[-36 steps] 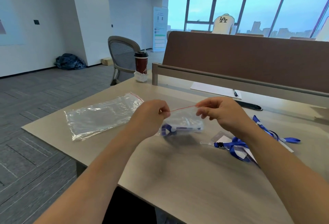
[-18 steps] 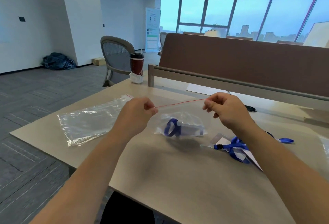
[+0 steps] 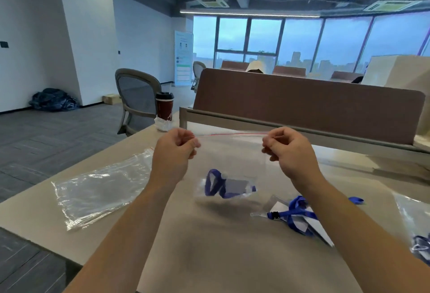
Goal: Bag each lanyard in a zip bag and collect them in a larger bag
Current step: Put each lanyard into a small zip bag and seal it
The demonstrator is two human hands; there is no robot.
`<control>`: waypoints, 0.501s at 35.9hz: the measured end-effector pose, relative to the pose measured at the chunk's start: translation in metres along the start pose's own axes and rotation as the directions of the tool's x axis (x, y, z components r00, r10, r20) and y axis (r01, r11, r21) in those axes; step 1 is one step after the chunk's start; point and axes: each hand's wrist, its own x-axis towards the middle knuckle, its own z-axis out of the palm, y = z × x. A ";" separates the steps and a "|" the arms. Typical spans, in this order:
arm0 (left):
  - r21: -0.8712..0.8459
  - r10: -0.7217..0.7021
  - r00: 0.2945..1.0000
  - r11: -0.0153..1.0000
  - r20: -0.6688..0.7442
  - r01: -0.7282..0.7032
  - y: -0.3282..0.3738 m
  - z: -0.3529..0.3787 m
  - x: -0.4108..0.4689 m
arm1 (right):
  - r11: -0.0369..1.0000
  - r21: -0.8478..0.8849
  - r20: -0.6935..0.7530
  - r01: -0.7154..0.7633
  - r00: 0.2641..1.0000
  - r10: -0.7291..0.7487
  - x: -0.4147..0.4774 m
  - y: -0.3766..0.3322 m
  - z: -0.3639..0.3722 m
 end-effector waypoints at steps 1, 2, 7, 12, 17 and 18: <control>-0.040 0.012 1.000 0.999 -0.008 -0.012 0.007 0.003 0.003 | 0.999 0.043 0.005 -0.006 1.000 0.005 0.002 -0.004 -0.005; -0.087 0.021 1.000 0.996 -0.011 -0.021 0.015 0.006 0.007 | 0.997 0.082 0.005 -0.006 1.000 0.005 0.005 -0.007 -0.011; -0.266 0.099 0.995 0.960 0.027 -0.089 0.061 0.026 0.024 | 0.980 0.193 -0.107 0.044 0.994 -0.024 0.020 -0.031 -0.049; -0.353 0.210 0.973 0.921 0.098 -0.163 0.115 0.049 0.026 | 0.978 0.177 -0.223 0.114 0.972 -0.073 0.026 -0.059 -0.102; -0.452 0.290 0.940 0.873 0.179 -0.183 0.154 0.088 0.007 | 0.971 0.151 -0.341 0.184 0.932 -0.123 0.013 -0.074 -0.164; -0.462 0.291 0.936 0.870 0.196 -0.173 0.159 0.098 0.001 | 0.970 0.154 -0.360 0.186 0.925 -0.120 0.008 -0.074 -0.176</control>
